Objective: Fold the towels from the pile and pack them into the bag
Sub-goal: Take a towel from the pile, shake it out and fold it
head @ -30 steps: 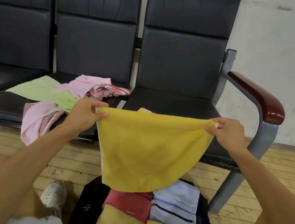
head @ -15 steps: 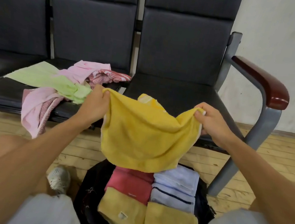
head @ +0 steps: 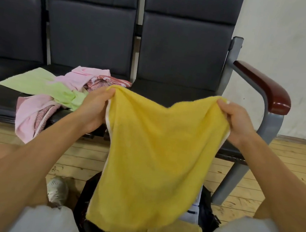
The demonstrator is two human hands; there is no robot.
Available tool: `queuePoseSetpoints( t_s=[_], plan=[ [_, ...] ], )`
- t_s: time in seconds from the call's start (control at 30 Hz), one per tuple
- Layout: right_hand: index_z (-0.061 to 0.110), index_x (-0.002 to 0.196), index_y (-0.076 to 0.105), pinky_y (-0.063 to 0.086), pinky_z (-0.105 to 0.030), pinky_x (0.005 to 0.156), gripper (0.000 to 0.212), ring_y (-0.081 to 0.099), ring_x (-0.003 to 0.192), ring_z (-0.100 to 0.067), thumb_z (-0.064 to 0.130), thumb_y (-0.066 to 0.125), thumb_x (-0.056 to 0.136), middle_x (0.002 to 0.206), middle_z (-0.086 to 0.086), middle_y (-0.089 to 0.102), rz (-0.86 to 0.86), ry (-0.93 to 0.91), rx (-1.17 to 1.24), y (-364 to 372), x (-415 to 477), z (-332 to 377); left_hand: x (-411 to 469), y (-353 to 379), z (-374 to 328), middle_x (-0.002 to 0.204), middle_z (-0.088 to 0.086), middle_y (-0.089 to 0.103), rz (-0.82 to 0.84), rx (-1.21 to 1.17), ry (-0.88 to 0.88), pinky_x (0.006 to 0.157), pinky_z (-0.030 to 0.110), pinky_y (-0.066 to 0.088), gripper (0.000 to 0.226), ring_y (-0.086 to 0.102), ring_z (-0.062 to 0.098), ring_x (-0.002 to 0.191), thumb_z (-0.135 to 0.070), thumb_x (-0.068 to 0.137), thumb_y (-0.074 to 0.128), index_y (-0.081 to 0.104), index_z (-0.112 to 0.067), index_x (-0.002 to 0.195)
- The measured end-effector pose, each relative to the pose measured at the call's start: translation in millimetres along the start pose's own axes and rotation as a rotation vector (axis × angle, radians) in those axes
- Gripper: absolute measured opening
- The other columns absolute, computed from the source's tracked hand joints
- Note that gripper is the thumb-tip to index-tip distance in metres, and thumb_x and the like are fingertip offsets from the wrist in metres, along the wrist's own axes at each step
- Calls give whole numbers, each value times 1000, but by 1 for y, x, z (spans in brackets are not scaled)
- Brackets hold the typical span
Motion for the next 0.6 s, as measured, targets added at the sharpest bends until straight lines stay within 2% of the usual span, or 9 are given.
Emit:
queuePoseSetpoints(
  t_s=[0.03, 0.1, 0.13, 0.2, 0.27, 0.33, 0.43, 0.5, 0.6],
  plan=[
    [9, 114, 65, 55, -36, 83, 24, 67, 100, -22, 23, 59, 95, 107, -7, 69, -121, -61, -22, -11, 2, 4, 4, -9, -3, 108, 10, 68, -94, 101, 68, 89, 41, 54, 21, 65, 26, 102, -24, 100, 47, 64, -15, 109],
    [10, 94, 66, 49, -29, 76, 15, 59, 82, -10, 23, 59, 96, 84, 1, 61, -349, -237, -256, -26, 1, 19, 4, -18, -16, 89, 0, 62, -250, 445, 265, 78, 25, 49, 14, 59, 18, 88, -24, 100, 48, 56, -12, 97],
    [12, 80, 61, 43, -25, 68, 20, 49, 70, -4, 23, 59, 96, 73, 3, 52, -423, -330, -377, -27, -2, 27, 0, -16, -23, 81, -7, 55, -289, 584, 380, 69, 15, 41, 12, 53, 9, 79, -21, 101, 47, 52, -13, 95],
    [15, 66, 46, 31, -19, 56, 33, 33, 57, -2, 22, 58, 97, 63, 4, 37, -497, -454, -490, -26, -5, 35, -7, -11, -30, 77, -9, 50, -308, 650, 525, 61, 10, 36, 9, 44, 1, 70, -17, 101, 46, 52, -12, 95],
    [10, 67, 46, 26, -17, 50, 34, 29, 56, -3, 24, 57, 97, 62, 1, 35, -527, -503, -530, -24, -6, 37, -6, -13, -32, 84, -2, 56, -328, 616, 593, 63, 8, 37, 12, 46, 4, 72, -16, 100, 48, 56, -8, 96],
    [0, 73, 50, 26, -20, 52, 35, 32, 58, -6, 26, 57, 97, 64, -4, 40, -531, -508, -601, -22, -5, 36, -5, -16, -32, 89, 4, 58, -343, 605, 602, 63, 9, 37, 15, 48, 10, 75, -18, 100, 49, 58, -7, 97],
    [-4, 85, 58, 32, -22, 56, 33, 44, 68, -14, 25, 55, 98, 74, -14, 52, -481, -513, -729, -16, -5, 33, -7, -14, -31, 77, -1, 54, -351, 634, 605, 59, 8, 36, 11, 44, 3, 66, -18, 101, 48, 55, -13, 94],
    [-2, 93, 62, 36, -26, 61, 27, 51, 76, -18, 23, 54, 99, 80, -12, 57, -427, -464, -813, -13, -3, 28, -9, -11, -30, 71, -8, 51, -339, 700, 620, 58, 7, 34, 11, 44, 1, 64, -17, 100, 49, 56, -16, 92],
    [1, 102, 64, 34, -29, 73, 24, 50, 82, -19, 22, 52, 100, 82, -4, 55, -415, -427, -914, -13, -4, 24, -9, -13, -33, 75, 1, 59, -351, 786, 647, 61, 6, 34, 14, 46, 7, 64, -19, 99, 53, 60, -18, 87]
  ],
)
Point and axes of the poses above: each hand's wrist, its own x-axis towards the middle knuckle, its own y-axis out of the palm, z = x × y, the point moved 7 cm from there along x, towards the middle knuckle
